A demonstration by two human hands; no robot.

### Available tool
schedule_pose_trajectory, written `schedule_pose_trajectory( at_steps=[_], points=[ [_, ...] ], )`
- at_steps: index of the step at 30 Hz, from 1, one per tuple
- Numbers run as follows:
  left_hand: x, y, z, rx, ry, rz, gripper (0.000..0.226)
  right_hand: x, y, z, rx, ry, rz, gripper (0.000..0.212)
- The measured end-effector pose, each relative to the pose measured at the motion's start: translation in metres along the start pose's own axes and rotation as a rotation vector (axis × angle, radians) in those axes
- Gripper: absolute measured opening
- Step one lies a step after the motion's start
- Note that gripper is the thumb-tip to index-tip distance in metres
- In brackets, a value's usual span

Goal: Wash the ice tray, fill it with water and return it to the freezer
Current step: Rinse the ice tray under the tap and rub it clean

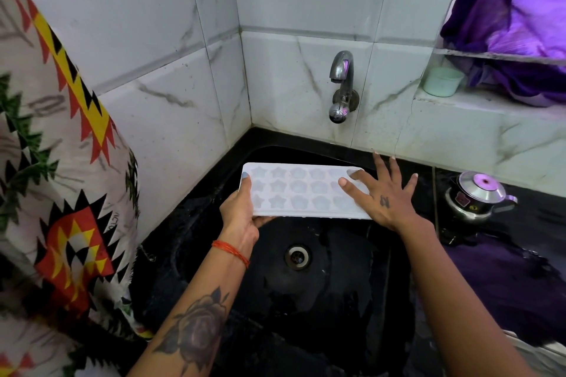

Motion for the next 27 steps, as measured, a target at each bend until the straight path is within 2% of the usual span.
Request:
schedule_pose_trajectory(
  at_steps=[7, 12, 18, 22, 27],
  points=[
    [0.001, 0.000, 0.002, -0.008, 0.004, 0.000, 0.028, 0.001, 0.001, -0.003, 0.116, -0.008, -0.028, 0.062],
    [0.001, -0.002, 0.000, -0.014, -0.002, 0.006, 0.027, 0.000, -0.001, 0.000, -0.004, -0.012, 0.019, 0.067],
    [0.002, -0.001, 0.001, -0.011, 0.000, 0.004, 0.028, 0.001, 0.001, -0.004, -0.026, 0.004, -0.040, 0.052],
    [0.003, -0.001, 0.000, -0.014, -0.001, 0.004, 0.029, 0.001, 0.004, 0.011, -0.033, 0.082, -0.101, 0.055],
    [0.003, -0.003, 0.000, -0.011, 0.007, 0.005, 0.030, -0.002, -0.005, 0.023, 0.068, 0.105, -0.026, 0.062]
  ],
)
Point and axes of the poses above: each hand's wrist, its own x-axis away from the middle knuckle, its own y-axis out of the back of the hand, z = x × y, the point moved 7 cm from there along -x, towards the middle knuckle, and after that the axes turned 3 degrees about -z, right-handed, at the moved point
